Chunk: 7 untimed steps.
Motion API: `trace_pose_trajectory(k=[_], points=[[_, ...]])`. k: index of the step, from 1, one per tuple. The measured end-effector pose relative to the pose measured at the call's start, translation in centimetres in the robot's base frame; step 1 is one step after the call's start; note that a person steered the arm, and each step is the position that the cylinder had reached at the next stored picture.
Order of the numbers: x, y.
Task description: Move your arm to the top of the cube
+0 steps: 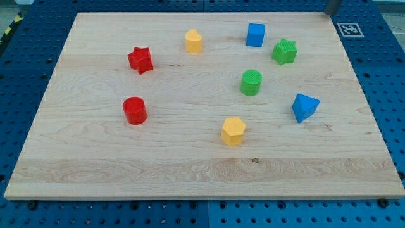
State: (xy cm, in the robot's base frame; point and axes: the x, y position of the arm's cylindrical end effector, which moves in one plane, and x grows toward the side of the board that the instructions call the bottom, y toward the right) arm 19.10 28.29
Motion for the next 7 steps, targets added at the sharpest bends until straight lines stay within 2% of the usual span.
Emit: trace_pose_trajectory(k=[2,6,7], points=[[0.0,-7.8],[0.0,-13.3],[0.9,-16.2]])
